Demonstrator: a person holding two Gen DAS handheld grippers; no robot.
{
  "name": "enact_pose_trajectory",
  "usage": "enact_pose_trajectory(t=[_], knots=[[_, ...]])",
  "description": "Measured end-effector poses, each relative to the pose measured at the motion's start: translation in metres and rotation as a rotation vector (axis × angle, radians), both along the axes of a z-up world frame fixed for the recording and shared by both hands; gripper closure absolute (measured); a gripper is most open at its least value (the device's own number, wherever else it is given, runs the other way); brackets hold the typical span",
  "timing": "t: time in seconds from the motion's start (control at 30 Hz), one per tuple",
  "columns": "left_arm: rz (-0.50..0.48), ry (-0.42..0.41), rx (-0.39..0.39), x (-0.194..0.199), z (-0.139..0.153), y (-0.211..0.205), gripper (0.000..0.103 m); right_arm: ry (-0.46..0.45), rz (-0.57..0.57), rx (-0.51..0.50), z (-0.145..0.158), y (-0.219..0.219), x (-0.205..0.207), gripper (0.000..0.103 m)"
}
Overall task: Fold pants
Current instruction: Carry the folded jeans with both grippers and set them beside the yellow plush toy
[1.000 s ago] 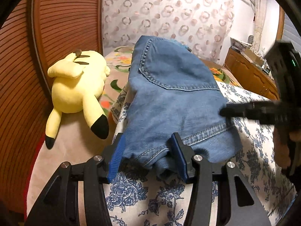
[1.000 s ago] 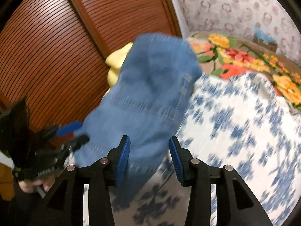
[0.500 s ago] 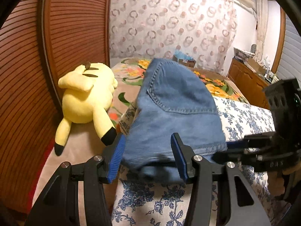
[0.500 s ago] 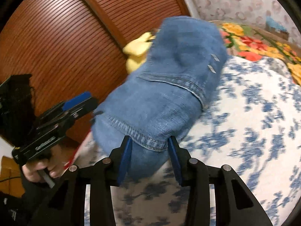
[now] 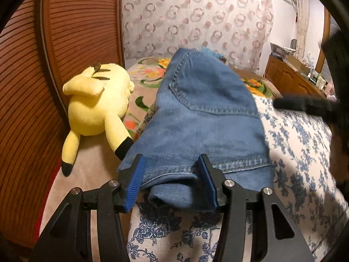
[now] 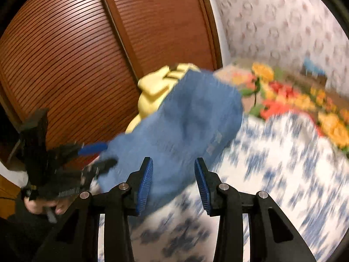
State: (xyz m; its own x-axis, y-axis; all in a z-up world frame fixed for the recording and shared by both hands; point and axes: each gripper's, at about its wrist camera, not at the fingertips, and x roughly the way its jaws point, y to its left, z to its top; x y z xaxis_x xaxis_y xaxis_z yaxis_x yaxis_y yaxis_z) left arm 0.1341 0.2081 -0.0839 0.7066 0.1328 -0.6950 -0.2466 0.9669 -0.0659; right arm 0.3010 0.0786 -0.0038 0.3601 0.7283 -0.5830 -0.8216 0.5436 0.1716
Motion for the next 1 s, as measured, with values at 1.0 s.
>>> enact_pose_trajectory(t=[1.0], knots=[[-0.006,-0.052,0.014,-0.011,0.017,-0.015,0.051,-0.081,-0.143,-0.067,-0.011,0.019,0.031,0.069]])
